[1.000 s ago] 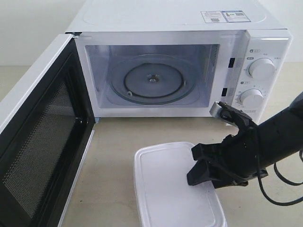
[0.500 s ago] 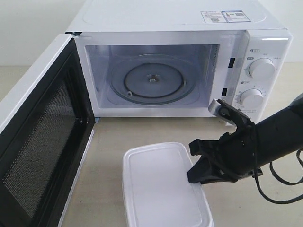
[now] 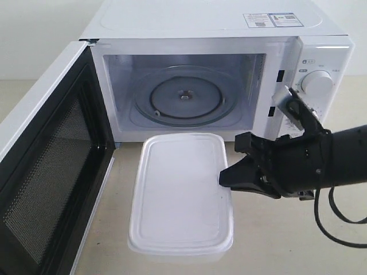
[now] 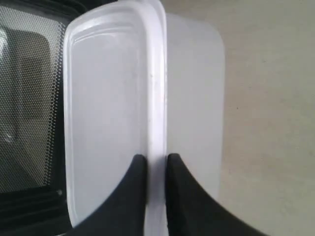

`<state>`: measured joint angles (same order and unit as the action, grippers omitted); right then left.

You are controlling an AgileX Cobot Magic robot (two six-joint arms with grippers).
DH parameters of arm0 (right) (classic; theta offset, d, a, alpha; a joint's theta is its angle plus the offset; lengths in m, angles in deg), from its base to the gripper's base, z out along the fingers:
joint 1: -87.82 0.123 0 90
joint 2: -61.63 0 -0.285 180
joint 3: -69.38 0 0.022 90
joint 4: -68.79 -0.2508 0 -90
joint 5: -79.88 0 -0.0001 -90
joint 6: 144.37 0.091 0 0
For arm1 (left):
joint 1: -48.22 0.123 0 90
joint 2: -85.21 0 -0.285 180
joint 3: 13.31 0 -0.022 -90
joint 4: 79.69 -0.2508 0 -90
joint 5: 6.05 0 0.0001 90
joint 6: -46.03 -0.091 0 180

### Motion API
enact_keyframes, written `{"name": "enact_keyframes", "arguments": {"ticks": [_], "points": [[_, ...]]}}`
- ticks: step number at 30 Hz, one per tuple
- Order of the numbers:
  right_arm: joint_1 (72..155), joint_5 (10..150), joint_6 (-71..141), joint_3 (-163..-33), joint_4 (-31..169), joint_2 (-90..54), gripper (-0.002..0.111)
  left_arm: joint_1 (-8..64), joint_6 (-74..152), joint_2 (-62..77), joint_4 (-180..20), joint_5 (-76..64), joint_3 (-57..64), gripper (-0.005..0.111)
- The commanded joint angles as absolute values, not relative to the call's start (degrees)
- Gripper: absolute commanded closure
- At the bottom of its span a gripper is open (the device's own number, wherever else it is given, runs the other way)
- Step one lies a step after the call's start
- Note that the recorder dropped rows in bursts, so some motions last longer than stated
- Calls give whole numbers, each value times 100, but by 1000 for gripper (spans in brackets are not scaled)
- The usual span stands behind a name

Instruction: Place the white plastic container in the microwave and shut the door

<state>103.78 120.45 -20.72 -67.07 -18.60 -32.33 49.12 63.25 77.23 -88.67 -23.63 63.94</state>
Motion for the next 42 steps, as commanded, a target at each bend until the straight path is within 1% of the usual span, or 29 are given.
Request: {"name": "enact_keyframes", "arguments": {"ticks": [1, 6, 12, 20, 23, 26, 31, 36, 39, 42], "points": [[10376, 11973, -2986, -6062, -3116, -3048, 108, 4925, 6303, 7743, -8841, -2365, 6391, 102], [10376, 11816, -3016, -5804, -3116, -2870, 108, 4925, 6303, 7743, -8841, -2365, 6391, 102], [10376, 12007, -2914, -5818, -3116, -2428, 108, 4925, 6303, 7743, -8841, -2365, 6391, 102], [10376, 11841, -2306, -6287, -3116, -1655, 108, 4925, 6303, 7743, -8841, -2365, 6391, 102], [10376, 11532, -2018, -6314, -3116, -1426, 108, 4925, 6303, 7743, -8841, -2365, 6391, 102], [10435, 10781, -1299, -6314, -3116, -1245, 108, 4925, 6303, 7743, -8841, -2365, 6391, 102], [11129, 9453, -360, -6302, -2679, -885, 108, 4925, 6303, 7743, -8841, -2365, 6391, 102], [12343, 7988, 1178, -6107, -1807, -670, 108, 4925, 6303, 7743, -8841, -2365, 6391, 102], [13077, 7339, 2235, -5860, -951, -670, 108, 4925, 6303, 7743, -8841, -2365, 6391, 102], [13635, 6553, 3951, -5520, 524, -670, 108, 4925, 6303, 7743, -8841, -2365, 6391, 102]]}}
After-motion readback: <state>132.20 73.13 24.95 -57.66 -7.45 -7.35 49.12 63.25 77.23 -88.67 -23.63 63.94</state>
